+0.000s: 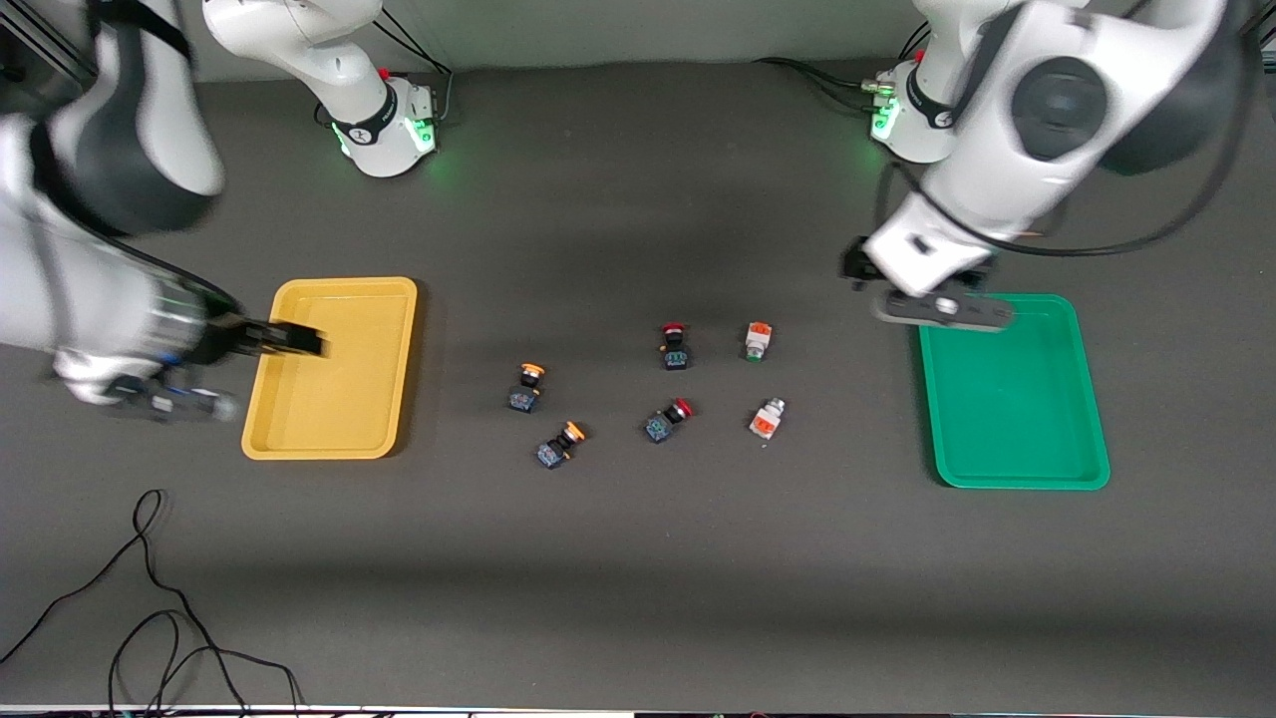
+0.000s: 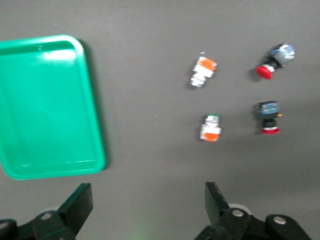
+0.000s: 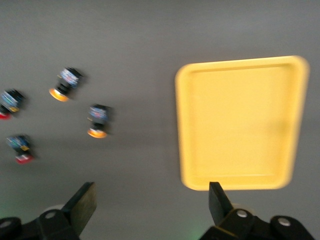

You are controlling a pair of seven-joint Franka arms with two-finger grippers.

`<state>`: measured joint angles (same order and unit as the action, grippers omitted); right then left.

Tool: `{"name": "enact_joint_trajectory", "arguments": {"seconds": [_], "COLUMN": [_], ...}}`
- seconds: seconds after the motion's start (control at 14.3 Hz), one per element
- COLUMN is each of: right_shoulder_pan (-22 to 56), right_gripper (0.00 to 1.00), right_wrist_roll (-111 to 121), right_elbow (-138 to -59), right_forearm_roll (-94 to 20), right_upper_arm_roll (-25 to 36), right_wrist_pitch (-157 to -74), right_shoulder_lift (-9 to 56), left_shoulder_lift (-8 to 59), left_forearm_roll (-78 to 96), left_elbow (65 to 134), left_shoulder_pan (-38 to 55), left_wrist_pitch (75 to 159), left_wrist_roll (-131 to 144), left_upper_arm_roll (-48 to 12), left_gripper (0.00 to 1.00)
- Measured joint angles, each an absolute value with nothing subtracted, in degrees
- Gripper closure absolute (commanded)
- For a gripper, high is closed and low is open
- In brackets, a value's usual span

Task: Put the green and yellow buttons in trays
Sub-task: 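Grasp the orange and green buttons with the right and left grippers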

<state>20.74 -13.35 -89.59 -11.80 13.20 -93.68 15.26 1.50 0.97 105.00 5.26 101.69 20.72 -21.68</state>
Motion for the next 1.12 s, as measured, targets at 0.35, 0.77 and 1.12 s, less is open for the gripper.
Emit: {"name": "enact_joint_trajectory", "arguments": {"seconds": [0.35, 0.77, 1.12], "right_shoulder_pan": [29.92, 40.04, 40.06], "right_gripper": [0.0, 0.0, 0.0], "right_wrist_roll": [-22.24, -29.67, -29.44], "right_elbow": [-95.86, -100.7, -106.8], "right_forearm_roll": [-17.88, -19.42, -19.41], "right_upper_arm_roll": [13.02, 13.09, 13.74], "right_wrist_pitch": [-114.9, -130.54, -137.51], "right_shoulder_lift": [25.9, 34.99, 34.94], "left_shoulder_lift": [1.06, 3.13, 11.97], "left_forearm_roll": [3.88, 4.2, 2.19], "left_elbow": [107.91, 122.98, 126.41], "left_shoulder_pan": [5.61, 8.44, 9.19], "left_wrist_pitch": [105.81, 125.13, 135.24], "left_wrist_roll": [25.42, 25.42, 25.4], "left_upper_arm_roll": [-27.79, -27.95, -27.93], "left_gripper": [0.0, 0.0, 0.0]}}
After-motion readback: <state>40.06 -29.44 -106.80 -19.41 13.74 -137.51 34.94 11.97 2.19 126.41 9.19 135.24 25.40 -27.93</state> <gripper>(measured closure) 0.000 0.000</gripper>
